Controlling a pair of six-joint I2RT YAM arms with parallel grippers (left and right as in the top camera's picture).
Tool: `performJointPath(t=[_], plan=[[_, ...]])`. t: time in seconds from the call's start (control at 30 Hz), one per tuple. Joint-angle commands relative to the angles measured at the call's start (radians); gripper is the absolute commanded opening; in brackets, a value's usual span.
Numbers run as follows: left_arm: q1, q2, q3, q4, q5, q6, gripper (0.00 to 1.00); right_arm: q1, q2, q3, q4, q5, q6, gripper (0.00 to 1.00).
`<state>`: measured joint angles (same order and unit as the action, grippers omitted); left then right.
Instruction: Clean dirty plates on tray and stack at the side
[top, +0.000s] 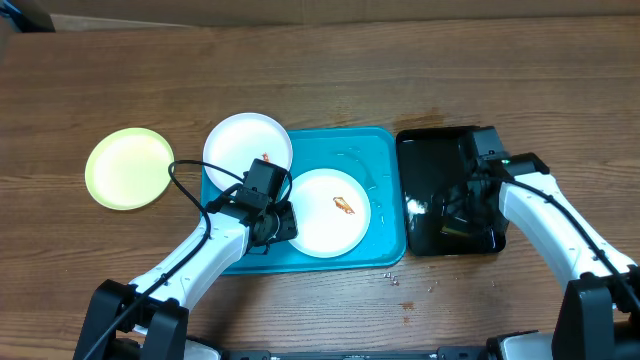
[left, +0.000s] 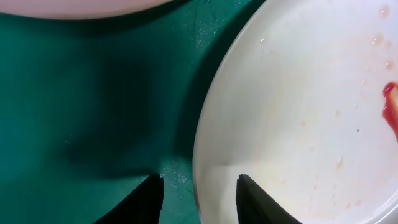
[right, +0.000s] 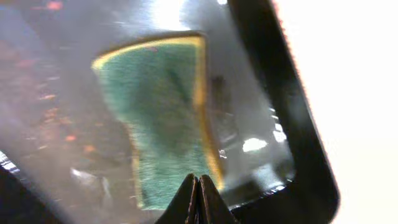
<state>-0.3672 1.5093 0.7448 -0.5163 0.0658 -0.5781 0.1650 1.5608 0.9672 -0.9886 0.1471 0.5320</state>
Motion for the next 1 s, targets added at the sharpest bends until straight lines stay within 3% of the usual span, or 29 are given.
performJointPath(t=[0.0,0.43,0.7,0.97], plan=[[-0.008,0.011,-0.004,-0.003,-0.014,-0.013,0.4,0.001,-0.006,-0.026,0.006,0.076,0.049,0.04],[-0.008,0.011,-0.004,-0.004,-0.014,-0.013,0.4,0.003,-0.006,-0.137,0.07,-0.002,0.048,0.04],[-0.008,0.011,-0.004,-0.007,-0.014,-0.013,0.41,0.003,-0.006,-0.151,0.127,-0.23,0.044,0.05],[-0.008,0.011,-0.004,-0.014,-0.014,-0.013,0.41,0.004,-0.006,-0.151,0.238,-0.336,0.044,0.22]])
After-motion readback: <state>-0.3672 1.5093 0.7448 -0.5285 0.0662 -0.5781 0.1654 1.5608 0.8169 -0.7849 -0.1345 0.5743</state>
